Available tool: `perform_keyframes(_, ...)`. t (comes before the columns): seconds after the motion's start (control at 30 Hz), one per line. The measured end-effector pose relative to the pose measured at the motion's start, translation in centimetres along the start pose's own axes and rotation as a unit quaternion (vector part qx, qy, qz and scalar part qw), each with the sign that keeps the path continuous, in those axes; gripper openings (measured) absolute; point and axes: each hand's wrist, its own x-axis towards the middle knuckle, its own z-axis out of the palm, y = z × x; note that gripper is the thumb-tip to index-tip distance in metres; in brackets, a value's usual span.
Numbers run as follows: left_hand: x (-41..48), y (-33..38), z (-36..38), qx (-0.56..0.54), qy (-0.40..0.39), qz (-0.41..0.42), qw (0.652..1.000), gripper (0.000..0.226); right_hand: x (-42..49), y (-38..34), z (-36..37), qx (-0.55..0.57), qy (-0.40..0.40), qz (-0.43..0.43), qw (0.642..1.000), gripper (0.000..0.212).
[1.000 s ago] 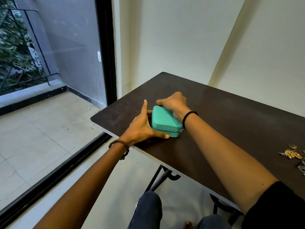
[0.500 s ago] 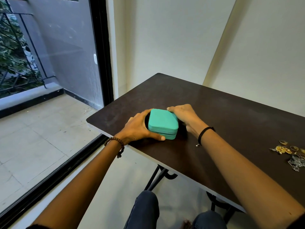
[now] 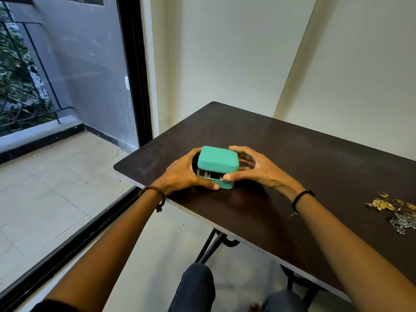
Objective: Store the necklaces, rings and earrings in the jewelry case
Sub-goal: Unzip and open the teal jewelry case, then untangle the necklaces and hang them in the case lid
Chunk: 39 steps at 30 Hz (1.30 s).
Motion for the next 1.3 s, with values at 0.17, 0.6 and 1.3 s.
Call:
perform_keyframes(0.17,0.4,-0.2,-0.3,-0.008,-0.017,-0.008,1.000,0.113,0.8,-1.0,0.0,0.060,0.086,0.039,0.994,0.060)
perform_keyframes(0.6,0.8,0.2,-0.3,0.047,-0.031,-0.015,0.998,0.138,3.9,-0.5,1.4,-0.034,0.272,0.134,0.952,0.047)
perform_keyframes(1.3,0.7,0.3,0.1,0.089,-0.004,0.020,0.996,0.126,5.0,-2.8,3.0,-0.257,0.289,0.135,0.912,0.014)
